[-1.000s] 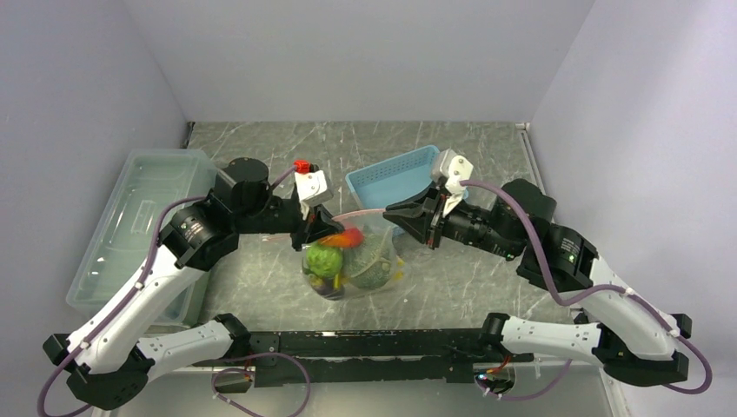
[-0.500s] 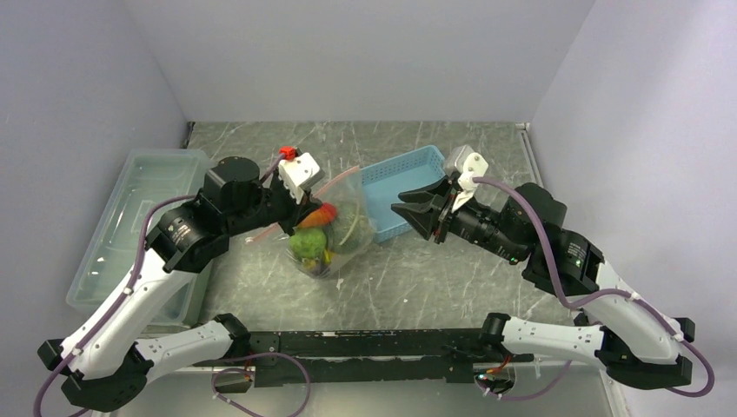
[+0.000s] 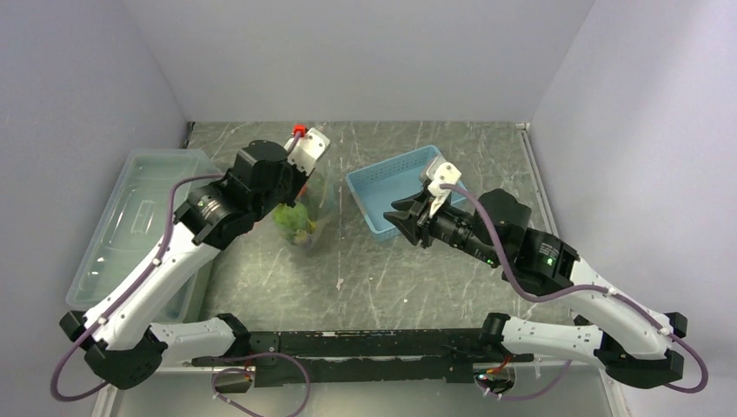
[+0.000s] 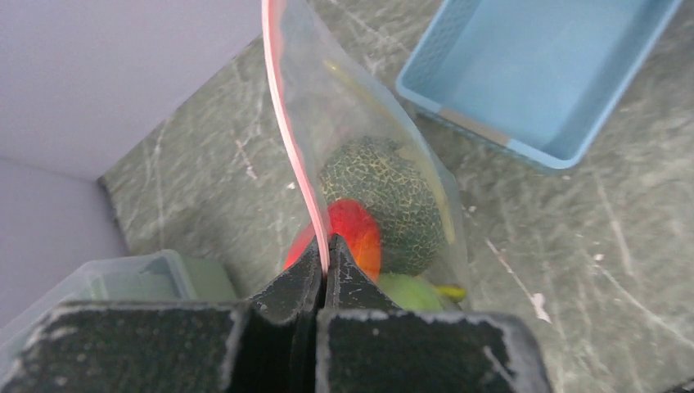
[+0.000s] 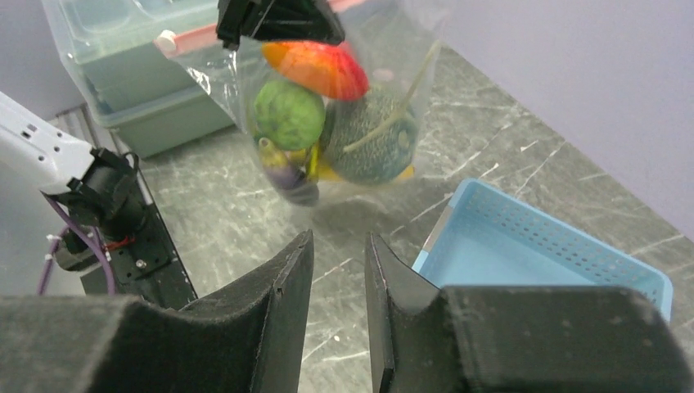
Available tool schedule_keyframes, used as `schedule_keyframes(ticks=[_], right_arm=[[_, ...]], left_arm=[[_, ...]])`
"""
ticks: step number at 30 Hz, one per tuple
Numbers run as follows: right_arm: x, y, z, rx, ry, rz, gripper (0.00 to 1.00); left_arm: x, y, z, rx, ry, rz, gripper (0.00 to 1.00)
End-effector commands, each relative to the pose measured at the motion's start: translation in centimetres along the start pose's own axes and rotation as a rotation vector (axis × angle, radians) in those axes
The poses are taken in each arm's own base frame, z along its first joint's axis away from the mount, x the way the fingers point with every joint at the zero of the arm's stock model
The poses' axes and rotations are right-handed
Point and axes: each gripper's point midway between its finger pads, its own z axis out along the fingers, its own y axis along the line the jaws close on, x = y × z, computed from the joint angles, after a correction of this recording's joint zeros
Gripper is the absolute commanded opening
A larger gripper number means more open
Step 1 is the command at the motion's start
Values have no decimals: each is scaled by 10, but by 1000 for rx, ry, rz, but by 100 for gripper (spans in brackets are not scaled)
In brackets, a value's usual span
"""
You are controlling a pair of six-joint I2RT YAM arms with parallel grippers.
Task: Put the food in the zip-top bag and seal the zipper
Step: Place the zipper food storage bag at the center of the board.
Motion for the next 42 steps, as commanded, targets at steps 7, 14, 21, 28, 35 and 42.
schedule_keyframes(ticks=[7,14,21,28,35,42], right_arm=[[15,-2,8,20,-28,20,33],[22,-1,3,11,-40,21,34],[25,-4,-9,20,-58,23,35],[26,-6,-18,30,-70,25,35],[26,-5,-24,28,-74,60,35],[31,-5,-22,28,-62,72,36]], left_arm=[[-29,46,34,-262,-5,177,0],[-10,58,70,-321,70,286,0],[15,30,94,-185,138,243,0],[39,-35,99,36,168,146,0],[65,-68,83,142,219,43,0],[88,-91,64,217,247,-117,0]])
